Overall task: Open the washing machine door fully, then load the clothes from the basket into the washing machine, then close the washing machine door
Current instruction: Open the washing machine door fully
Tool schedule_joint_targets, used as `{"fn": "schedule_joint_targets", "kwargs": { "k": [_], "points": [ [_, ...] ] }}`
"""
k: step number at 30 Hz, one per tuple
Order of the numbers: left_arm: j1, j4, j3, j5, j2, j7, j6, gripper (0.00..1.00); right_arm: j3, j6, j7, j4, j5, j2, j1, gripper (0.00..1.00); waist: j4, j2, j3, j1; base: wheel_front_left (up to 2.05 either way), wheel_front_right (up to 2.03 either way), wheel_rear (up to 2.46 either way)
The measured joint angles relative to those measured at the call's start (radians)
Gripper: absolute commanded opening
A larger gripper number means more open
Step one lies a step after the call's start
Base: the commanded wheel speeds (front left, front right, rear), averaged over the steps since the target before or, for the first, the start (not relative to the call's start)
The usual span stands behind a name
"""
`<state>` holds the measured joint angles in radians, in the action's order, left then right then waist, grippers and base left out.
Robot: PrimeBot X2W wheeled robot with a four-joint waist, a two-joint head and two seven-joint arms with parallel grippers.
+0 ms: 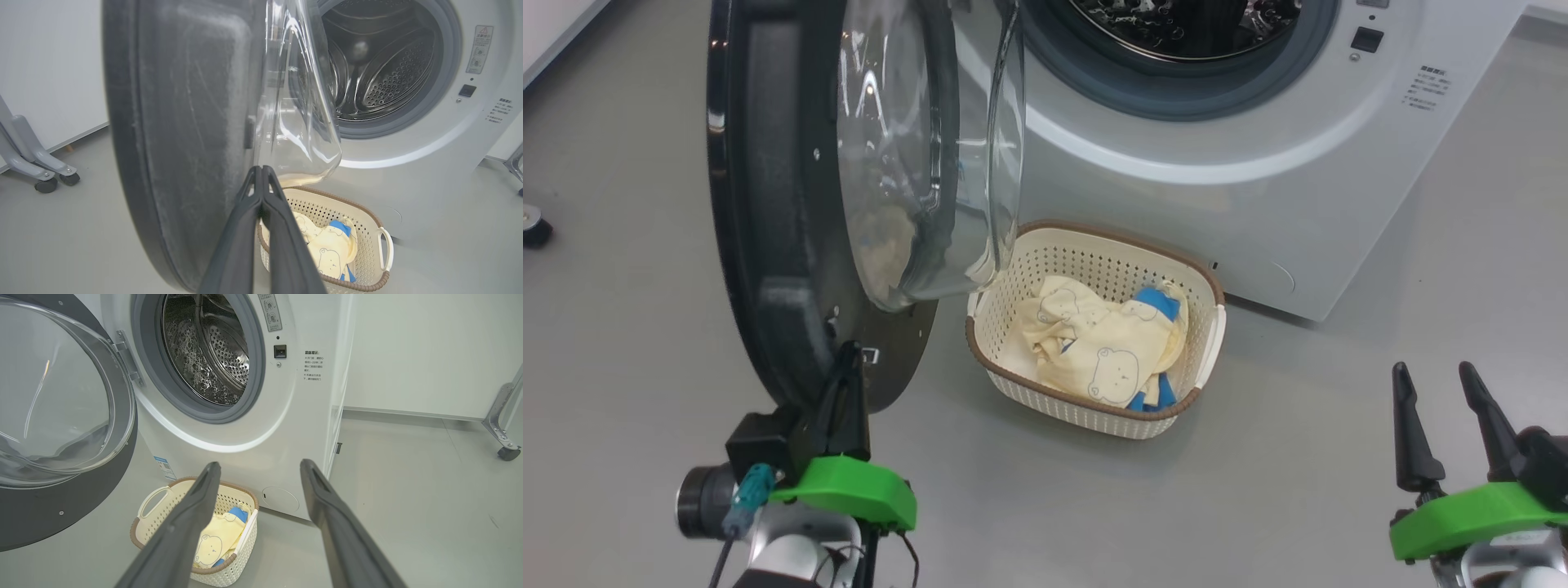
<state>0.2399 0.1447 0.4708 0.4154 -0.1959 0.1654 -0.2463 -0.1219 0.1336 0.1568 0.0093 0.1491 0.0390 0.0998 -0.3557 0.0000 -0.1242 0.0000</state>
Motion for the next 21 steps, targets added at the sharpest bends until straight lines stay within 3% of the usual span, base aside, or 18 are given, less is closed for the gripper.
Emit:
{"fn": "schedule_joint_targets", "kwargs": {
  "k": [21],
  "points": [
    [0.037, 0.155, -0.179, 0.089, -0.064, 0.051, -0.001, 0.0, 0.002, 0.0, 0.0, 0.014, 0.009, 0.0, -0.005, 1.0, 0.034, 0.0, -0.013, 0.0, 0.0, 0.0, 0.0]
  ]
}}
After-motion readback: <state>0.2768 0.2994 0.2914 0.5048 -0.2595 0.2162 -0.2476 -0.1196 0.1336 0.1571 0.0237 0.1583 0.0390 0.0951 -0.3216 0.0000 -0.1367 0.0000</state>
